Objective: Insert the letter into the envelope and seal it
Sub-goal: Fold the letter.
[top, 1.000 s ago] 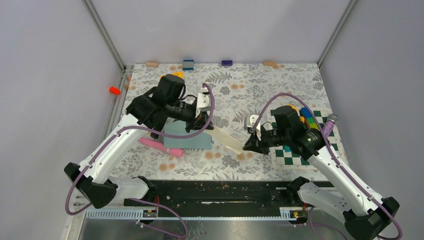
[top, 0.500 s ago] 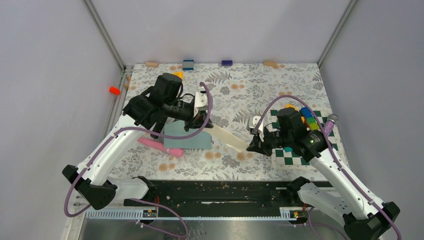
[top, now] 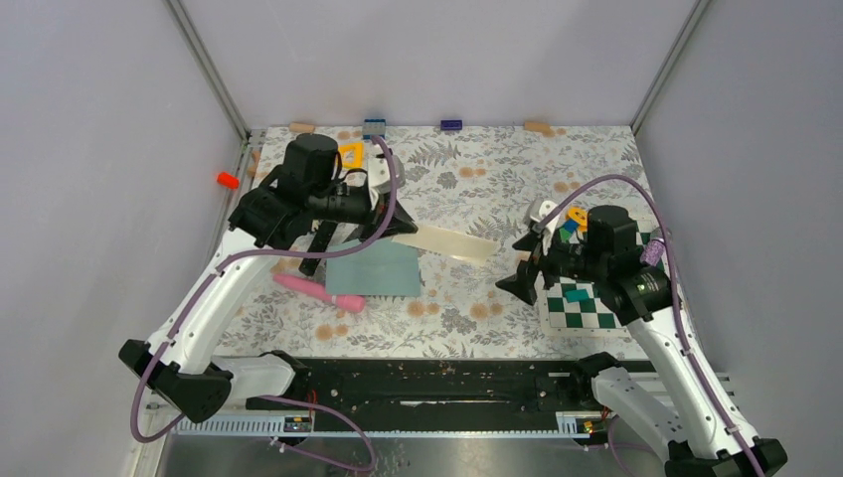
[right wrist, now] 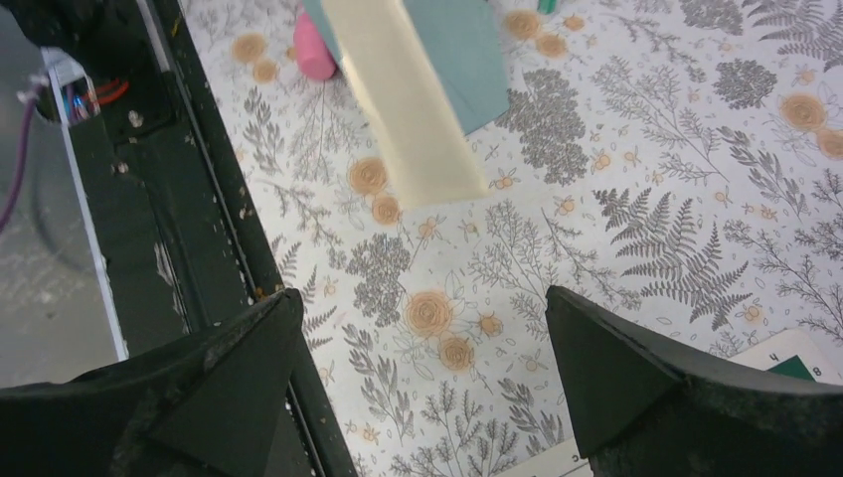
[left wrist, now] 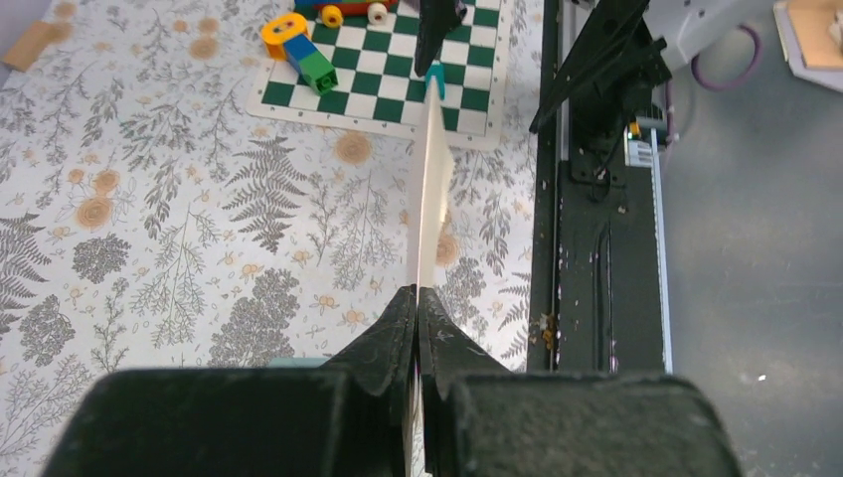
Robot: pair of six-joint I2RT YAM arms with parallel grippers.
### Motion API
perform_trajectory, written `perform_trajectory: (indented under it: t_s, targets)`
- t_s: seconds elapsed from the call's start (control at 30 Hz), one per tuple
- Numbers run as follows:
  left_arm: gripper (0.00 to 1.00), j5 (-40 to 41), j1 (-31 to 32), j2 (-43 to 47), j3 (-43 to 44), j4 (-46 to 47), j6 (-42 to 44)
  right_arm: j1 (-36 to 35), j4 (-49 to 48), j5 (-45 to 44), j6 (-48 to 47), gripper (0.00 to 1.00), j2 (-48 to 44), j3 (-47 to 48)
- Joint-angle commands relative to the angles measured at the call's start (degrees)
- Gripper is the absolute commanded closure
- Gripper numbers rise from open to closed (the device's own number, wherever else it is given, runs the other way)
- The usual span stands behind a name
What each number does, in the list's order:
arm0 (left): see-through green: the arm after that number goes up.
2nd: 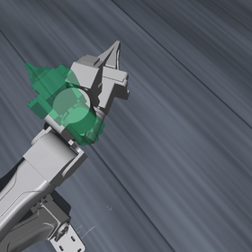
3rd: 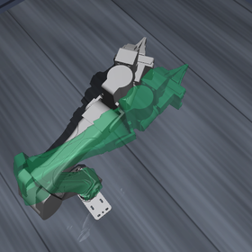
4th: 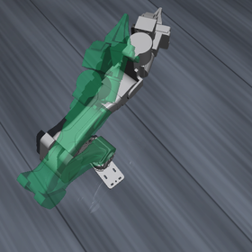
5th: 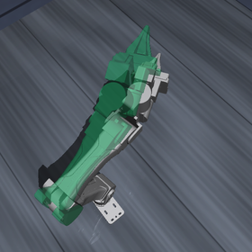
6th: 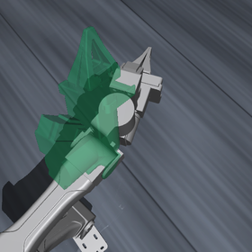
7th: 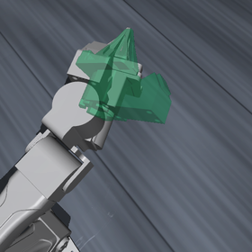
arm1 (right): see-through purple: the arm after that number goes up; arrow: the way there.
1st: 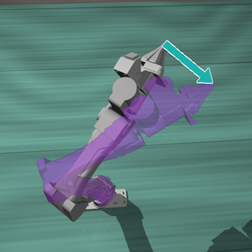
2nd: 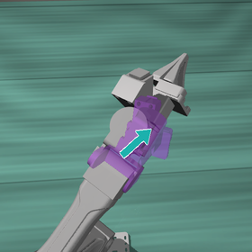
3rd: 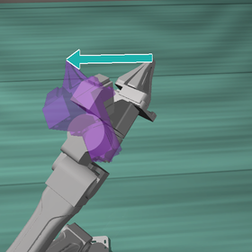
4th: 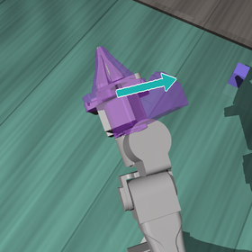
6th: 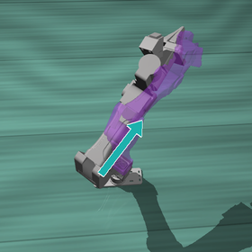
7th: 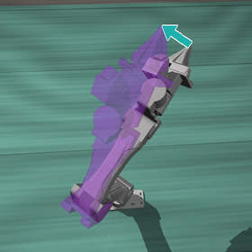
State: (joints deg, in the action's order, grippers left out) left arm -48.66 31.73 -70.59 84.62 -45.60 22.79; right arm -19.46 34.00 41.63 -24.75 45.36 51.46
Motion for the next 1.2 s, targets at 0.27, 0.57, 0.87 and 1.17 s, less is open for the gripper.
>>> perform_trajectory:
  t_s: [0.27, 0.57, 0.87, 1.17]
  targets:
    - [1.0, -7.4, -2.8, 3.5, -4.5, 15.4, -14.5, 5.1, -28.2, 20.4, 31.5, 0.0, 8.1, 1.1]
    - [1.0, -9.9, -6.6, 4.6, -9.1, 27.6, -26.3, 5.1, -49.7, 25.7, 47.1, 0.02, 8.5, -5.9]
    - [1.0, -10.2, -8.6, 3.8, -15.6, 41.5, -37.9, 5.1, -67.8, 20.6, 62.1, 0.15, 10.4, -10.0]
    - [1.0, -9.6, -9.6, 3.4, -17.5, 47.0, -42.7, 5.1, -75.2, 18.5, 68.8, 0.24, 12.7, -11.7]
